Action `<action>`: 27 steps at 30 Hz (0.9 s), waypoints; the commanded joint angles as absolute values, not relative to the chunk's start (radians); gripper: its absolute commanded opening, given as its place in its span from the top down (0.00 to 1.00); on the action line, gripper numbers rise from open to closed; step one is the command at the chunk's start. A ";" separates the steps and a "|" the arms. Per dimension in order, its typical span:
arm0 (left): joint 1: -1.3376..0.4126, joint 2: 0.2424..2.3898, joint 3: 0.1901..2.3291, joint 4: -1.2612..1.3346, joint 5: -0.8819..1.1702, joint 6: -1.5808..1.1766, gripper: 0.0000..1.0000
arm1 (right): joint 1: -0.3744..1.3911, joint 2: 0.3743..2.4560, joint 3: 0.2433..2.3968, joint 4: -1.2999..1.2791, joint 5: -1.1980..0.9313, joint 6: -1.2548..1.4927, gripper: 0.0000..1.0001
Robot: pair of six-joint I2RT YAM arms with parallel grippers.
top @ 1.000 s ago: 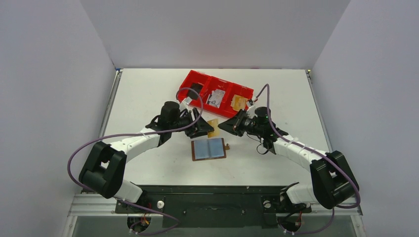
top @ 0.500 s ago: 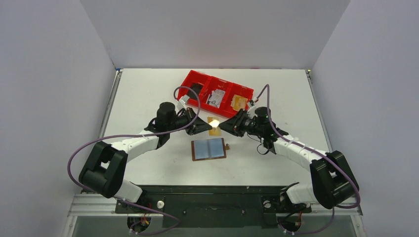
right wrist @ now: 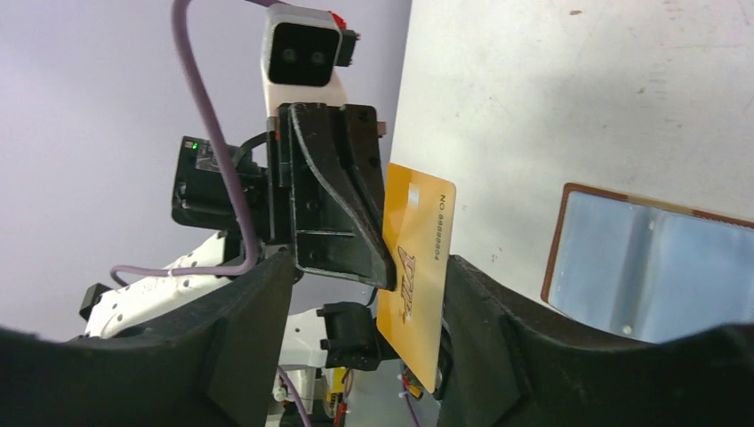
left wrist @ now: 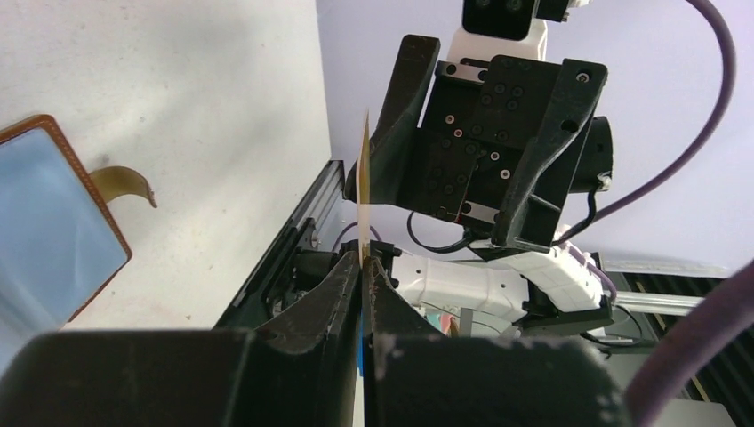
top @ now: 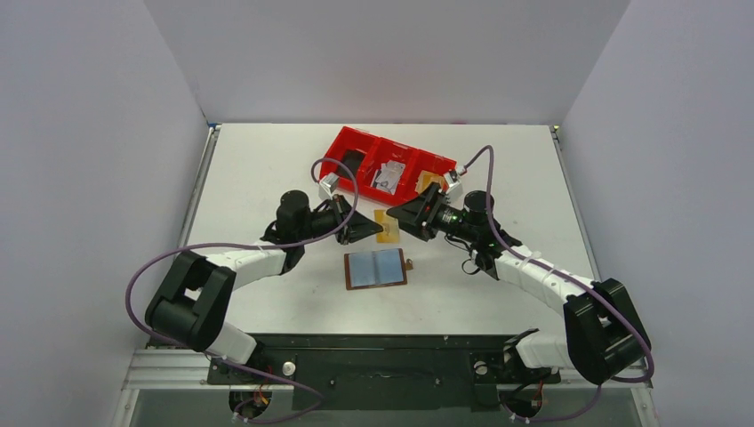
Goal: Take the credit cards out of the card holder
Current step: Place the credit card in the storage box.
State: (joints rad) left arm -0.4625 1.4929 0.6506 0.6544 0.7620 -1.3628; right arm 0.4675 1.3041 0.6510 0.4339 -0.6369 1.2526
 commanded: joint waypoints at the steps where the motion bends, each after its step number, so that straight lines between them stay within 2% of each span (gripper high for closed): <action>1: -0.456 1.509 0.650 0.860 0.812 -1.453 1.00 | 0.476 1.296 0.655 0.572 -0.674 1.286 0.46; 12: -0.456 1.519 0.677 0.866 0.842 -1.453 1.00 | 0.482 1.309 0.667 0.556 -0.693 1.278 0.81; 17: -0.457 1.524 0.695 0.835 0.853 -1.433 1.00 | 0.492 1.316 0.679 0.535 -0.696 1.262 0.91; 20: -0.458 1.523 0.704 0.816 0.864 -1.418 1.00 | 0.497 1.319 0.689 0.504 -0.694 1.241 1.00; 21: -0.457 1.522 0.707 0.802 0.868 -1.410 1.00 | 0.497 1.317 0.689 0.499 -0.693 1.236 1.00; 23: -0.457 1.512 0.712 0.769 0.869 -1.386 0.95 | 0.497 1.312 0.688 0.481 -0.686 1.223 1.00; 25: -0.456 1.498 0.716 0.718 0.864 -1.350 0.81 | 0.496 1.303 0.687 0.445 -0.669 1.203 1.00; 26: -0.456 1.493 0.719 0.696 0.856 -1.336 0.69 | 0.495 1.297 0.690 0.424 -0.644 1.193 1.00; 27: -0.456 1.480 0.722 0.647 0.850 -1.302 0.64 | 0.495 1.285 0.695 0.381 -0.616 1.166 1.00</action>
State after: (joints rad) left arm -0.4564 1.5192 0.6678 0.7422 0.8463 -1.4029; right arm 0.4850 1.3071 0.6514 0.4477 -0.6617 1.2423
